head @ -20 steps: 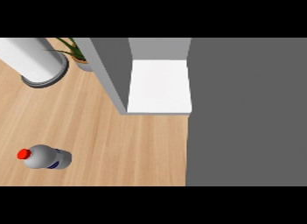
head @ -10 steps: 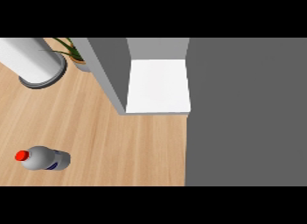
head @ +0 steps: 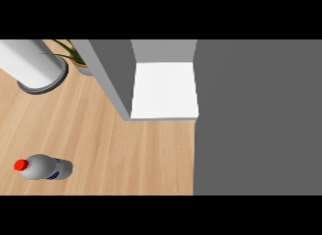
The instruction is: Pick up the bottled water, place it into the cabinet and close the cabinet
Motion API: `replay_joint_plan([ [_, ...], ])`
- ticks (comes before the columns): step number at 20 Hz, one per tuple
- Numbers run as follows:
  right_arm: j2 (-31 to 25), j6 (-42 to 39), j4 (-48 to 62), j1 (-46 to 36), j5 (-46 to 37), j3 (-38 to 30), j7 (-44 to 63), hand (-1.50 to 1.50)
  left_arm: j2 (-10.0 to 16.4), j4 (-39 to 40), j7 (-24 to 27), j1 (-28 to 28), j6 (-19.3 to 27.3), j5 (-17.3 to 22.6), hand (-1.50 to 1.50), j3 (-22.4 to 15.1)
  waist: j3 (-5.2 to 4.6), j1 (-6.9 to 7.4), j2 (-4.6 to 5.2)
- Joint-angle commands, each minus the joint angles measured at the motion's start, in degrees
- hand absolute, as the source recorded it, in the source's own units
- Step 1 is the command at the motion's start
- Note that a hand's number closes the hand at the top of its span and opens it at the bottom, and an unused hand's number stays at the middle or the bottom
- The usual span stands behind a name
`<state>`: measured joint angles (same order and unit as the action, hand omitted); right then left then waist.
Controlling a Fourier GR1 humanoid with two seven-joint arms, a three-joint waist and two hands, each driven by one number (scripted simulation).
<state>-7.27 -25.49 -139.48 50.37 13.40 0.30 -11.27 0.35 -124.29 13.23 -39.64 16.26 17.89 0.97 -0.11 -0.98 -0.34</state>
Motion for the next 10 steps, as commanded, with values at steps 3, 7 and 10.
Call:
replay_joint_plan([
  [3,-0.9,-2.1,-9.7,5.9,4.6,-2.1,-0.2,-1.5,2.3,13.5,3.5,5.7,-4.8,4.6,-1.5,7.0,-0.01,-0.06,0.1],
  [7,-0.4,-2.7,-10.4,8.4,4.8,-0.9,-0.5,-1.5,0.7,22.1,8.0,8.6,-6.1,3.7,-1.5,6.5,-0.01,0.16,0.21],
  [10,0.0,-1.8,-12.2,9.0,4.8,-1.1,-0.2,-1.5,2.4,26.6,6.8,14.2,-6.3,4.5,-1.5,8.4,-0.02,0.11,0.31],
])
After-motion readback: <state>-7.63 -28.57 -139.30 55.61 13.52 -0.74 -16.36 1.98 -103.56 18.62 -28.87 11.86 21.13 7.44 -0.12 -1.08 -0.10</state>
